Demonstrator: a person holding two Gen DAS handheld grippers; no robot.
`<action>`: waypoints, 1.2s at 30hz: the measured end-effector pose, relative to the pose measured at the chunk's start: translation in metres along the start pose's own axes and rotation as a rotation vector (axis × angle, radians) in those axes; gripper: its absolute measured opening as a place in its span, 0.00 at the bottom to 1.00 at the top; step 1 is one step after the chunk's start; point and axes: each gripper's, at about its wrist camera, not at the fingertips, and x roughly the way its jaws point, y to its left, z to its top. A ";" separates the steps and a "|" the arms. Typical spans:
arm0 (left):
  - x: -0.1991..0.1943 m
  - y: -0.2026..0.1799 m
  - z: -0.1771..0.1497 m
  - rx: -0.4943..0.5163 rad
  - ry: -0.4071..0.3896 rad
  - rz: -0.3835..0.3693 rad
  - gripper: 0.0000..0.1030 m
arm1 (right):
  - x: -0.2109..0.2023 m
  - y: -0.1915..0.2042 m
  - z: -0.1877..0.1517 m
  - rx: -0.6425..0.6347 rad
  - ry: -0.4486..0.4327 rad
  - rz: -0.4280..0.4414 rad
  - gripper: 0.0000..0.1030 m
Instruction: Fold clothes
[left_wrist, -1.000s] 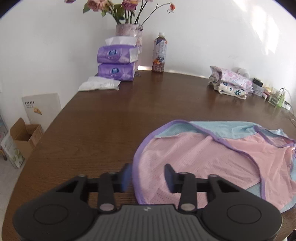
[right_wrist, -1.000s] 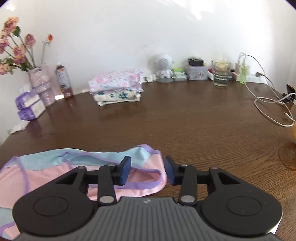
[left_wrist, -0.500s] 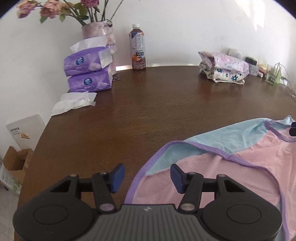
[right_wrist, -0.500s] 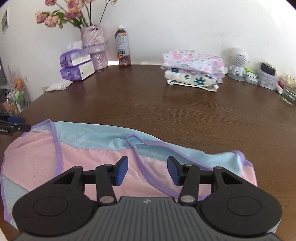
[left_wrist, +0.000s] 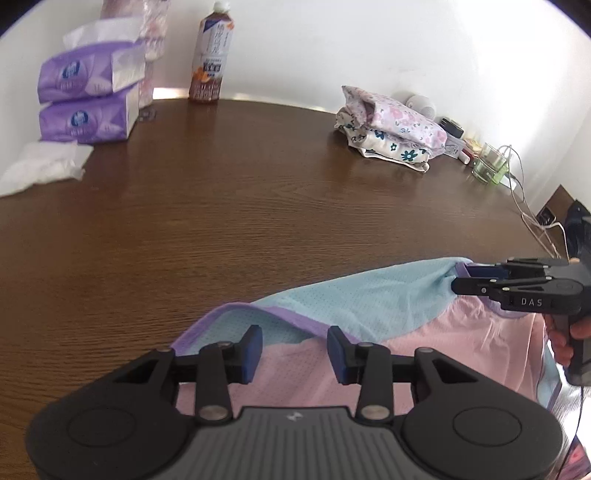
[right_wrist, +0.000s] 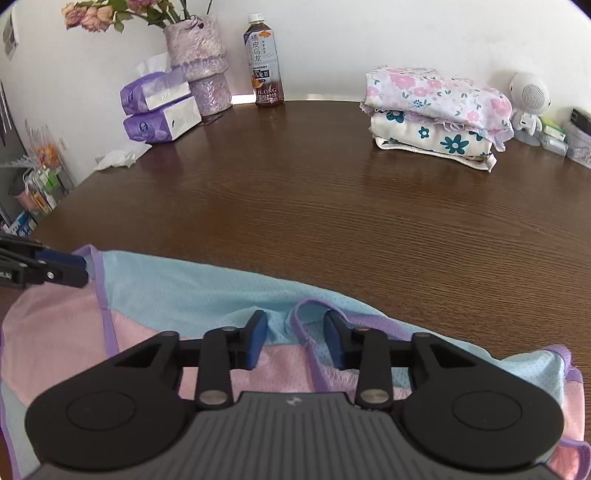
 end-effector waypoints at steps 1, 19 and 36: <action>0.003 -0.001 0.002 -0.004 0.003 -0.004 0.34 | 0.001 -0.001 0.001 0.008 0.005 0.009 0.19; 0.014 0.006 0.021 -0.127 -0.123 -0.022 0.01 | -0.021 -0.053 0.019 0.212 -0.145 0.133 0.02; 0.031 0.014 0.025 -0.196 -0.110 -0.040 0.11 | -0.004 -0.054 0.010 0.237 -0.047 0.127 0.24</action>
